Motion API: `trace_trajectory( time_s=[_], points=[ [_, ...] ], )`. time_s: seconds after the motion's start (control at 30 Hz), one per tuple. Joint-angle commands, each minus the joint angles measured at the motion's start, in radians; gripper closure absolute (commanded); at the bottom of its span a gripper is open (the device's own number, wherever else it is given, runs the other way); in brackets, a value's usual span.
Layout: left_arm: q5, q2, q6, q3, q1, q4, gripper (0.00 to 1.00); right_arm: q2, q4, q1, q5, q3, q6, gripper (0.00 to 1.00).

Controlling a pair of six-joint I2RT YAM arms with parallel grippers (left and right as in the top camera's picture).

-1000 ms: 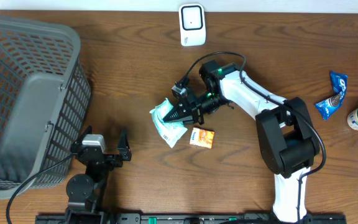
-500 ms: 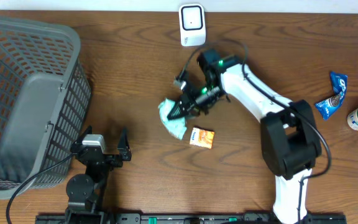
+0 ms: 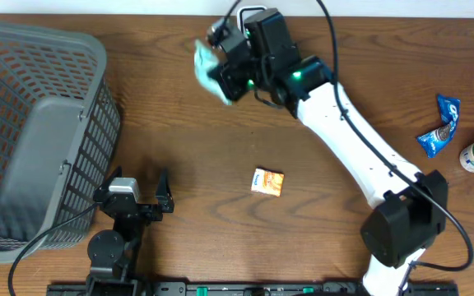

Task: Scan the item barcode
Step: 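Lift the wipe pack and carry it to the white scanner, then hold the wipe pack in front of the white scanner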

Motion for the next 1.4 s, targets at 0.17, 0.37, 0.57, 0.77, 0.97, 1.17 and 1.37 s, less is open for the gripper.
trace_trajectory(
  time_s=[0.17,0.37,0.57,0.77,0.97,1.17,1.37],
  points=[
    [0.021,-0.005,0.009,-0.017,0.0,-0.031,0.02,0.142,0.226,-0.039,0.404,0.004,-0.322,0.99],
    [0.021,-0.005,0.009,-0.017,0.0,-0.031,0.02,0.225,0.47,-0.092,0.435,0.004,-0.421,0.99],
    [0.021,-0.005,0.008,-0.017,0.0,-0.031,0.02,0.288,0.577,-0.118,0.446,0.014,-0.523,0.99],
    [0.021,-0.005,0.009,-0.017,0.0,-0.031,0.02,0.436,0.598,-0.125,0.423,0.151,-0.526,0.99],
    [0.021,-0.005,0.009,-0.017,0.0,-0.031,0.02,0.584,0.507,-0.112,0.445,0.337,-0.527,0.99],
    [0.021,-0.005,0.009,-0.017,0.0,-0.031,0.02,0.591,0.492,-0.11,0.462,0.343,-0.526,0.99],
    [0.021,-0.005,0.009,-0.017,0.0,-0.031,0.02,0.584,0.404,-0.101,0.554,0.362,-0.526,0.99]
  ],
)
